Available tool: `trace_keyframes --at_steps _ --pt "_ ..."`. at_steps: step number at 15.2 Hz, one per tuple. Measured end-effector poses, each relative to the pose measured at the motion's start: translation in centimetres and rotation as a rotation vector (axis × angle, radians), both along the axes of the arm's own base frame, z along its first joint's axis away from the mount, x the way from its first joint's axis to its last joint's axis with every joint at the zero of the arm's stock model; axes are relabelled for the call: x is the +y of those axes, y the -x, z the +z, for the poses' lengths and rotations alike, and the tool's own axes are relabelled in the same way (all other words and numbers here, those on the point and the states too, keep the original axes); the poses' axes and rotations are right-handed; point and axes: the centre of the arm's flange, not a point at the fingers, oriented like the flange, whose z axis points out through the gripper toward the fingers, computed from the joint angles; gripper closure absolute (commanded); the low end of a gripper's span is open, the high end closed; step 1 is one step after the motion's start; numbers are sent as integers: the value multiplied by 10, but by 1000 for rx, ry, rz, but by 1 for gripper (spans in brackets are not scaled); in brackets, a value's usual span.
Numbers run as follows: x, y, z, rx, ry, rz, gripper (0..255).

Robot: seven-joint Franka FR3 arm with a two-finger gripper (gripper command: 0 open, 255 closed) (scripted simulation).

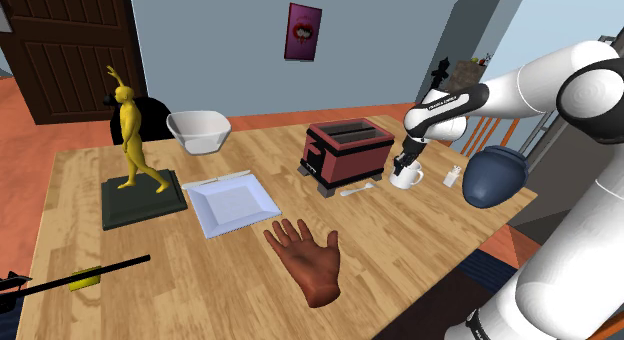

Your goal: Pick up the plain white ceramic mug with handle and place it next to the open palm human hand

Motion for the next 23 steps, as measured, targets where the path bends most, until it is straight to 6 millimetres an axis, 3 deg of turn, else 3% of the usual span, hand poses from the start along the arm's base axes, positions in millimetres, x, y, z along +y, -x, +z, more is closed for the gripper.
trace_keyframes --at_steps 3,23 --pt "0 0 6 1 -1 0 255" --pt "1 -1 109 1 -1 0 255"
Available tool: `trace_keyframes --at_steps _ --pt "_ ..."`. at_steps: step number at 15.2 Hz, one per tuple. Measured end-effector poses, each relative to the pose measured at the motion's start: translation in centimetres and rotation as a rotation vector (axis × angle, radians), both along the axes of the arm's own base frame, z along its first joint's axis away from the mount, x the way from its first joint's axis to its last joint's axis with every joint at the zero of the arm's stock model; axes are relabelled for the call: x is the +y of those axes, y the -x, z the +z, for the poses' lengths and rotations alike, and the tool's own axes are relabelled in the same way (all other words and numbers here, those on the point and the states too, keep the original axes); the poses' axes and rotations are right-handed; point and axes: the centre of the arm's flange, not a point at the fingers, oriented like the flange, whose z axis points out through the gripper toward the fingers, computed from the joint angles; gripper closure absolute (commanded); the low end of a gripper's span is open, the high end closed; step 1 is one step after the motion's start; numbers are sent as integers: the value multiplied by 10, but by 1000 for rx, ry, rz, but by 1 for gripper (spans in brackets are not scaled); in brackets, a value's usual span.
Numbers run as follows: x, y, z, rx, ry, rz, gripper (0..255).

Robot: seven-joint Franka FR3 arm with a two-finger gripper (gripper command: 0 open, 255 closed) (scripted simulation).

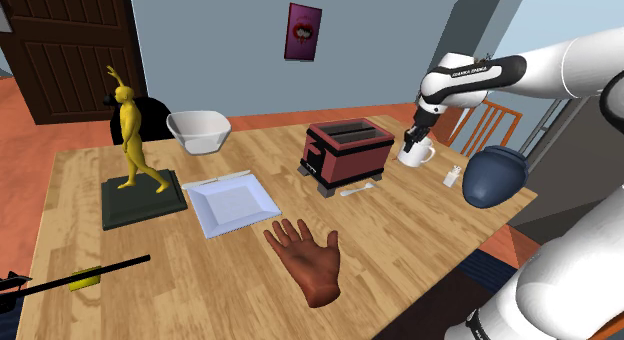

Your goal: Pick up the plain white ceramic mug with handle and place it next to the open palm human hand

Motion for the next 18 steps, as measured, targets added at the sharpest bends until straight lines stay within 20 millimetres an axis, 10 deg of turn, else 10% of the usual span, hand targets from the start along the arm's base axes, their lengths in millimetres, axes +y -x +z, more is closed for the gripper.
trace_keyframes --at_steps 11,18 --pt "0 1 60 0 0 0 255" --pt "76 -15 63 0 1 0 255"
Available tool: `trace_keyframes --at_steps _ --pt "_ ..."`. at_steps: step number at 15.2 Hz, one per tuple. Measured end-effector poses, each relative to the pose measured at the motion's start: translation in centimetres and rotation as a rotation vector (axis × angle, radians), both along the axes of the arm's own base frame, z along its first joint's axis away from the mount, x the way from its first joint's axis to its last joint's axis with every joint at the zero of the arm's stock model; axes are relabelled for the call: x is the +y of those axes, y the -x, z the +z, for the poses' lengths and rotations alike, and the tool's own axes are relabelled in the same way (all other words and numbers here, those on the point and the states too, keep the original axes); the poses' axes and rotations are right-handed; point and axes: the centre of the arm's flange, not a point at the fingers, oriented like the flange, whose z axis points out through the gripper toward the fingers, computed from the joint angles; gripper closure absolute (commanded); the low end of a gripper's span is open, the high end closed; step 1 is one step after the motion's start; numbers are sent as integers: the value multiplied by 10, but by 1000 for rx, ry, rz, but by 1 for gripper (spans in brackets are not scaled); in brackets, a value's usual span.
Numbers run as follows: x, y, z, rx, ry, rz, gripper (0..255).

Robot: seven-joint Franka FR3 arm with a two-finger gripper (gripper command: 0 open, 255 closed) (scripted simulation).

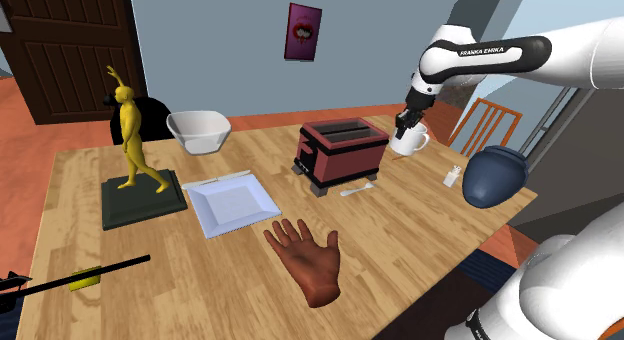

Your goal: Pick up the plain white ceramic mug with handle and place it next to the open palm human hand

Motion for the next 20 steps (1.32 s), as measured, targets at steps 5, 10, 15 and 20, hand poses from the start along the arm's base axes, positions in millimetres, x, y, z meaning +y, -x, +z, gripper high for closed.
trace_keyframes --at_steps 5,10,15,20 --pt "66 -15 -1 0 -1 1 255" --pt "130 -28 -1 0 0 0 255" --pt "194 -46 2 1 0 0 255" --pt "255 -56 0 0 0 1 255"
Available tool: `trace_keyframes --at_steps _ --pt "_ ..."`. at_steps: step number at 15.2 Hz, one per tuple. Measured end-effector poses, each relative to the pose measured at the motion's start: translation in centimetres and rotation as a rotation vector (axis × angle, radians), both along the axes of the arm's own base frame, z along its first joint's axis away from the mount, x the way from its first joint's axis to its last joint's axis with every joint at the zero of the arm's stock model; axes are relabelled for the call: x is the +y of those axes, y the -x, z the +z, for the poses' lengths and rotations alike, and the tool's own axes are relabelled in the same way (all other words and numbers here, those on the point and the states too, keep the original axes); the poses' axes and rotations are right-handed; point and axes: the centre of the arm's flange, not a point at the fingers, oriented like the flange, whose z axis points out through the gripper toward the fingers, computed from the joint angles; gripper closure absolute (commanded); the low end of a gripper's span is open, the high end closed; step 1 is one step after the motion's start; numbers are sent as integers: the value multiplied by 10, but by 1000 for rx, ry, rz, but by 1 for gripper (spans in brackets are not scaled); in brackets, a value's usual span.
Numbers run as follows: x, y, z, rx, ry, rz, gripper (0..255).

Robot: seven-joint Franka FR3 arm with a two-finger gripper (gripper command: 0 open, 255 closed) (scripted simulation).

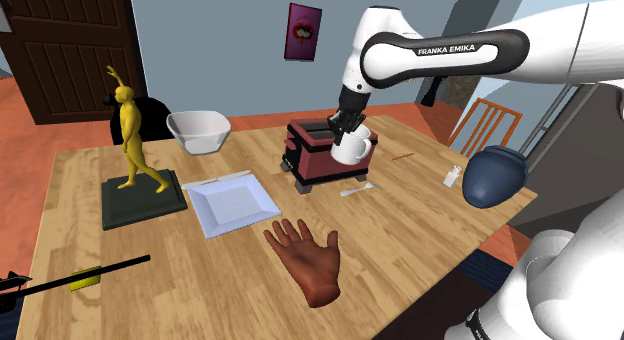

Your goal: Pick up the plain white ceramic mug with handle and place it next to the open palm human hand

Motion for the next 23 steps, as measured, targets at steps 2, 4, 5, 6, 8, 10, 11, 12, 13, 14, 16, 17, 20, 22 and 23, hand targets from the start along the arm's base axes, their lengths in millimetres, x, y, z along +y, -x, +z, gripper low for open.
trace_keyframes --at_steps 2,4,5,6,8,10,11,12,13,14,16,17,20,22,23 --pt "27 -5 1 0 0 1 255" --pt "48 -9 -2 -1 0 0 255" --pt "53 -9 -5 -3 -1 0 255" --pt "56 -11 -8 -5 -2 1 255" --pt "58 -12 -17 -2 -1 0 255" --pt "57 -13 -30 0 -1 0 255" --pt "57 -13 -35 0 -1 0 255" --pt "58 -14 -41 0 -1 -1 255" --pt "58 -13 -46 1 -1 -1 255" --pt "58 -12 -51 1 -1 -1 255" --pt "58 -13 -62 0 -1 -1 255" --pt "57 -12 -68 0 -1 -1 255" --pt "57 -12 -83 0 -1 -1 255" --pt "57 -13 -94 0 -1 -1 255" --pt "57 -13 -99 0 -1 0 255"
